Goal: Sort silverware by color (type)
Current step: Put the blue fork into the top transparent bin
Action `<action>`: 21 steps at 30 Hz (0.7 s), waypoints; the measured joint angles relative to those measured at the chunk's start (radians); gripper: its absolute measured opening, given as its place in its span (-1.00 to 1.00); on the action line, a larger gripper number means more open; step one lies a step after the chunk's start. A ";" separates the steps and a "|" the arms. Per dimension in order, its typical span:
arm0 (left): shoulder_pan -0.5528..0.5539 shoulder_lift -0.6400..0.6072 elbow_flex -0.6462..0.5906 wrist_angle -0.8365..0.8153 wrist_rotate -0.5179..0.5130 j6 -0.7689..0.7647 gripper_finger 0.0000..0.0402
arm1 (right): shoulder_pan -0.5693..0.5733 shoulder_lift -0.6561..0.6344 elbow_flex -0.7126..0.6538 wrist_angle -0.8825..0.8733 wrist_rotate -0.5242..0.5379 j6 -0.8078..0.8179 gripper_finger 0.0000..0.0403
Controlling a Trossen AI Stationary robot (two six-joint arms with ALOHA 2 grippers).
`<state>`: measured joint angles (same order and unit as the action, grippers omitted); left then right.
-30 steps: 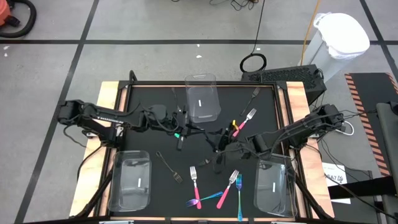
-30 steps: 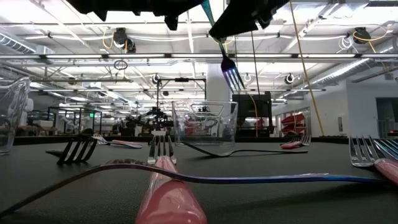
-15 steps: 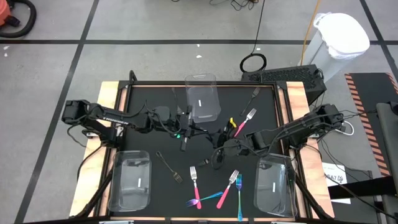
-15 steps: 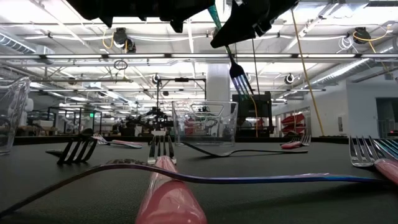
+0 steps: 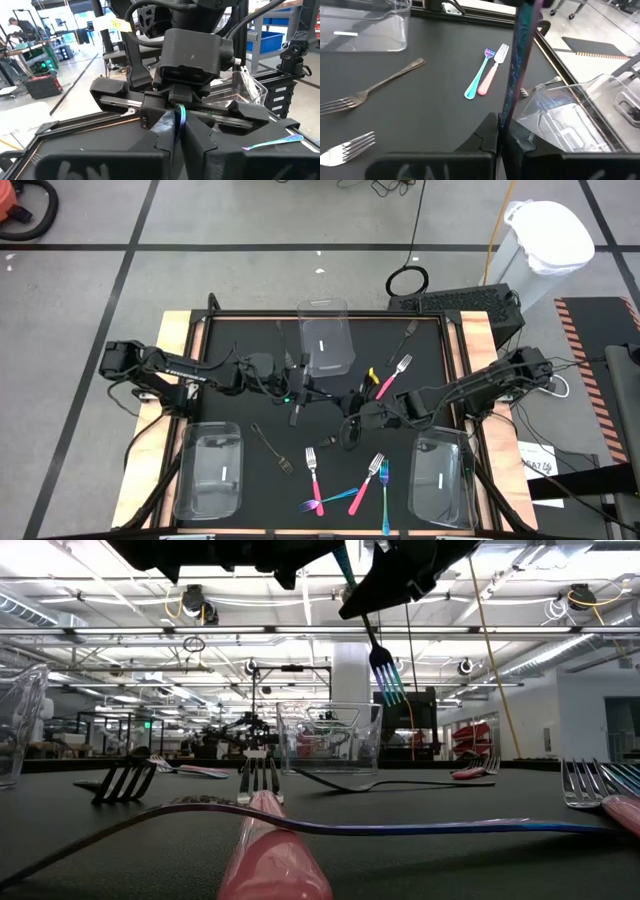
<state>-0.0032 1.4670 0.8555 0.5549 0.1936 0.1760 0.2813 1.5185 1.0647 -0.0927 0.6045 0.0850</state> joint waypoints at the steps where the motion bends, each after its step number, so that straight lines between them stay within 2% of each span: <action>1: 0.000 0.000 0.000 0.000 0.000 -0.019 -0.78 | 0.000 0.000 0.000 -0.002 0.000 -0.004 -0.99; 8: -0.008 0.000 0.000 0.011 -0.021 -0.042 -0.23 | 0.000 -0.008 0.000 -0.035 -0.006 -0.007 -1.00; 11: -0.011 0.000 0.000 0.008 -0.042 -0.040 -0.07 | 0.001 -0.023 0.000 -0.069 -0.008 -0.003 -1.00; 15: -0.011 -0.001 0.000 0.013 -0.048 -0.039 0.02 | 0.008 -0.053 0.000 -0.116 -0.004 0.007 -1.00; 21: -0.013 -0.011 0.000 0.017 -0.048 -0.040 0.04 | 0.037 -0.143 0.000 -0.197 0.000 0.054 -1.00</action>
<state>-0.0167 1.4557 0.8558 0.5715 0.1459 0.1356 0.3186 1.3750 1.0645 -0.2901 0.6049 0.1386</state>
